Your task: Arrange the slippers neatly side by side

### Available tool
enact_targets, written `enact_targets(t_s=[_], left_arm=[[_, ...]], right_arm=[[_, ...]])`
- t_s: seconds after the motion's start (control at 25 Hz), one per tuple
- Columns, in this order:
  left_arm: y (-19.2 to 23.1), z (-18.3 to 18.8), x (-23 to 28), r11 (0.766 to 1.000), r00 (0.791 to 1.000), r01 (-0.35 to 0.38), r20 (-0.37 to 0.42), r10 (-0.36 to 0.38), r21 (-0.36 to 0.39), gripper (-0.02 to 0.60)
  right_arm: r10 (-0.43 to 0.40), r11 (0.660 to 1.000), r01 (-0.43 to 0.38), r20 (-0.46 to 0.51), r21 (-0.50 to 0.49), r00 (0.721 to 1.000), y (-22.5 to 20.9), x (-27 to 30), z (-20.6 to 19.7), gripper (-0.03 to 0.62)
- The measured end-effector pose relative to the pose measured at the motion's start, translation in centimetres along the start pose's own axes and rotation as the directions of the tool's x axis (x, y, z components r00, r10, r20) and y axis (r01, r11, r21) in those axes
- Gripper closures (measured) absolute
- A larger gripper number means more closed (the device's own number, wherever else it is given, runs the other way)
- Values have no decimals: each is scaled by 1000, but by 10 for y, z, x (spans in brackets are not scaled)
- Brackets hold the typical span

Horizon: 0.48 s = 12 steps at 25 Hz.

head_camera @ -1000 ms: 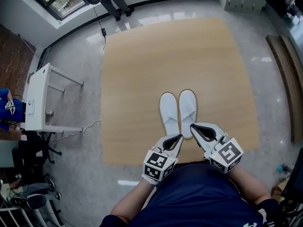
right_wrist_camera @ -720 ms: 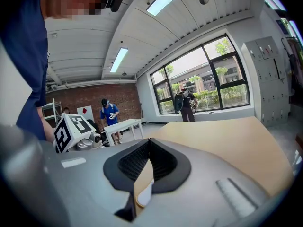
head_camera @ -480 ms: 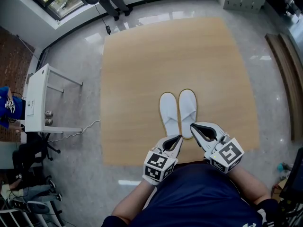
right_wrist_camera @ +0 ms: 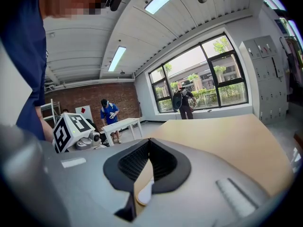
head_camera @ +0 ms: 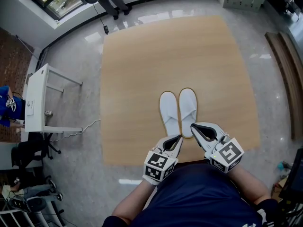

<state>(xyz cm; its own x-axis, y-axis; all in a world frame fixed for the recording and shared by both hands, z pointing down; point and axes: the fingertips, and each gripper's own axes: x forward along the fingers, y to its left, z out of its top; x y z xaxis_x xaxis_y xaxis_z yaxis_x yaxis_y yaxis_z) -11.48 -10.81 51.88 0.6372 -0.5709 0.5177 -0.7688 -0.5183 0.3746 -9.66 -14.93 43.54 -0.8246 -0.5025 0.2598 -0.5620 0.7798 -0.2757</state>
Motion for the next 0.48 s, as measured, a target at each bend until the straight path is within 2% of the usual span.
enact_targets(t_s=[0.48], left_arm=[[6, -7, -2, 1000, 1000, -8, -11, 8, 4, 578]], right_arm=[[-13, 1000, 13, -3, 10, 1000, -1, 3, -3, 583]])
